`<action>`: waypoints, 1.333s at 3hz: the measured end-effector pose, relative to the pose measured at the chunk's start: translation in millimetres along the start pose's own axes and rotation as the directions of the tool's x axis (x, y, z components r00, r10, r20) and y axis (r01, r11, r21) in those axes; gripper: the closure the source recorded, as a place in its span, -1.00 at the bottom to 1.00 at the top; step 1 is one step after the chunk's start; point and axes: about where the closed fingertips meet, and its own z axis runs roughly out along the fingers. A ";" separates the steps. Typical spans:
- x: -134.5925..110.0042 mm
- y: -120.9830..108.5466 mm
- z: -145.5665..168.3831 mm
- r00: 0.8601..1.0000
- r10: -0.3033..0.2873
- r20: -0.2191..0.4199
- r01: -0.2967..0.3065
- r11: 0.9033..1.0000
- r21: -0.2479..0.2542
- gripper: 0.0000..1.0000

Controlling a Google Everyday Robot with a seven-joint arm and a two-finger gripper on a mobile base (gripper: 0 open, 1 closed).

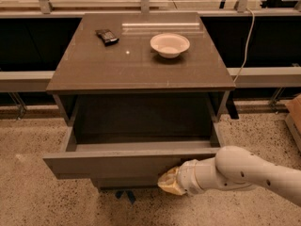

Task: Close top drawer

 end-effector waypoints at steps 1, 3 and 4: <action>-3.4 -19.9 3.4 1.000 0.005 -0.010 -0.004 0.999 0.035 1.00; -14.7 -53.3 7.2 1.000 -0.001 -0.010 0.002 0.998 0.070 1.00; -34.7 -90.6 11.4 1.000 -0.025 -0.011 0.026 0.994 0.104 1.00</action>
Offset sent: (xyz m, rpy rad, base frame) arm 0.1089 -0.0046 0.0086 -0.0379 -0.0805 -0.0945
